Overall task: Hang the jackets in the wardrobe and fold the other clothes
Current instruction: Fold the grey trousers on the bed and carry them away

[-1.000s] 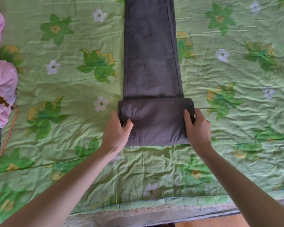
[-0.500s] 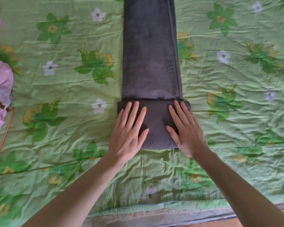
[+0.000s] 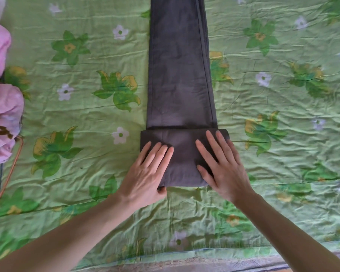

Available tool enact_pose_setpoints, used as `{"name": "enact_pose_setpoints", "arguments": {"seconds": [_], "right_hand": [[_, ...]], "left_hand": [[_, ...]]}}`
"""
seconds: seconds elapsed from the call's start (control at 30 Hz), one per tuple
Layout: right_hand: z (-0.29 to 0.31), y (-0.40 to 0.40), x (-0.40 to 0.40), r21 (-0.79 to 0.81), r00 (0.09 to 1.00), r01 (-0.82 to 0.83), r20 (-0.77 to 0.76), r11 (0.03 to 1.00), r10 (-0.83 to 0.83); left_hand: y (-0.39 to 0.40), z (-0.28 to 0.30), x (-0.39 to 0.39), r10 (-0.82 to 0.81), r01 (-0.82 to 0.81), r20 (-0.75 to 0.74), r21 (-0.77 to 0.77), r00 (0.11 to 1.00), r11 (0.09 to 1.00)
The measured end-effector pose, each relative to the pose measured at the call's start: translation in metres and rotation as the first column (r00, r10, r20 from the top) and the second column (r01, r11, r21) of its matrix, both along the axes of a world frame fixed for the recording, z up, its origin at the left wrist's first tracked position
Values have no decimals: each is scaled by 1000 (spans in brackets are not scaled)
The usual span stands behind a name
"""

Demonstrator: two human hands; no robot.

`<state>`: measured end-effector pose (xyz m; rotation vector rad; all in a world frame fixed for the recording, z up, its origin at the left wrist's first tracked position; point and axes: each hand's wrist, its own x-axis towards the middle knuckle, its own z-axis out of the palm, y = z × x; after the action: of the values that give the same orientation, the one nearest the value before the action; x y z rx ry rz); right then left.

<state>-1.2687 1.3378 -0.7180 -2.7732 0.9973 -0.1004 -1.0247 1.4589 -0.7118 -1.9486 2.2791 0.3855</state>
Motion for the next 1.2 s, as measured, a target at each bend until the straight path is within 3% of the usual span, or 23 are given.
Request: {"name": "enact_pose_setpoints", "arguments": {"seconds": [0.17, 0.37, 0.57, 0.7, 0.77, 0.83, 0.93, 1.07, 1.13, 1.2], "right_hand": [[1, 7, -11, 82, 990, -113, -78, 990, 120], [15, 3, -16, 129, 1000, -13, -26, 992, 17], [46, 15, -40, 246, 994, -101, 70, 964, 86], [81, 20, -47, 376, 998, -43, 49, 925, 27], [96, 19, -47, 426, 997, -60, 66, 903, 35], [100, 16, -50, 487, 986, -90, 164, 869, 10], [97, 14, -52, 600, 922, -36, 328, 799, -205], [73, 23, -33, 722, 704, 153, 400, 675, -587], [59, 26, -21, 710, 648, 191, 428, 678, -631], [48, 25, -10, 641, 646, 267, 435, 720, -627]], "left_hand": [[-5, 8, -22, 67, -67, -5, 33, 998, 997], [-14, 41, -9, 151, -143, -198, 54, 969, 988], [-14, 83, 5, 216, -88, -469, 279, 856, 956], [0, 100, 10, 296, -54, -540, 418, 788, 907], [7, 104, 15, 379, -55, -620, 475, 687, 878], [14, 101, 23, 534, -127, -672, 556, 513, 821], [26, 88, 37, 666, -339, -689, 578, 286, 742], [31, 69, 29, 744, -615, -668, 597, -26, 515], [33, 57, 20, 750, -670, -642, 627, -155, 398], [33, 47, 13, 707, -660, -651, 663, -275, 354]]}}
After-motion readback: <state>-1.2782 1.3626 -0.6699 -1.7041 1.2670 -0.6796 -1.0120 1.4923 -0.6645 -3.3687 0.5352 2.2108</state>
